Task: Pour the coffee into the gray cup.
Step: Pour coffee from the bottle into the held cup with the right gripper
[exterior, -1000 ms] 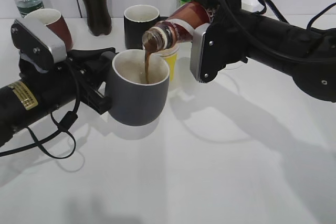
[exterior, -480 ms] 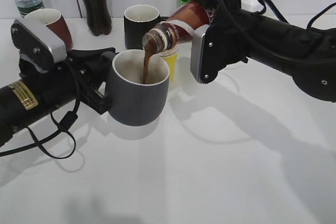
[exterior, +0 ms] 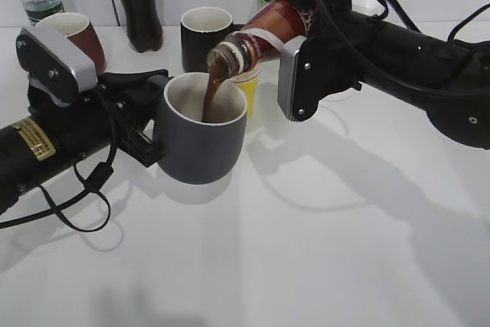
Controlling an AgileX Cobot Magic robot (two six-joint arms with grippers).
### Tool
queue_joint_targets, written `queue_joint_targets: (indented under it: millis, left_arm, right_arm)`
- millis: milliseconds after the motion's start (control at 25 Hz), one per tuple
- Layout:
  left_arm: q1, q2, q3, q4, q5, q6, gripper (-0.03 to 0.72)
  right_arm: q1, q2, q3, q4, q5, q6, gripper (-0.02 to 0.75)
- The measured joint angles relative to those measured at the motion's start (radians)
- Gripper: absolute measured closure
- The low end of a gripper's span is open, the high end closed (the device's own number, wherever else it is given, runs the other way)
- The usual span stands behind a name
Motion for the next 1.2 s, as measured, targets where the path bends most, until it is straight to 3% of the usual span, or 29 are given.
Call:
queue_joint_targets:
  millis: [1200]
  left_arm:
    - [0.000, 0.000, 0.000, 0.000, 0.001, 0.000, 0.607]
  right_arm:
    - [0.000, 0.000, 0.000, 0.007, -0.006, -0.030, 0.209]
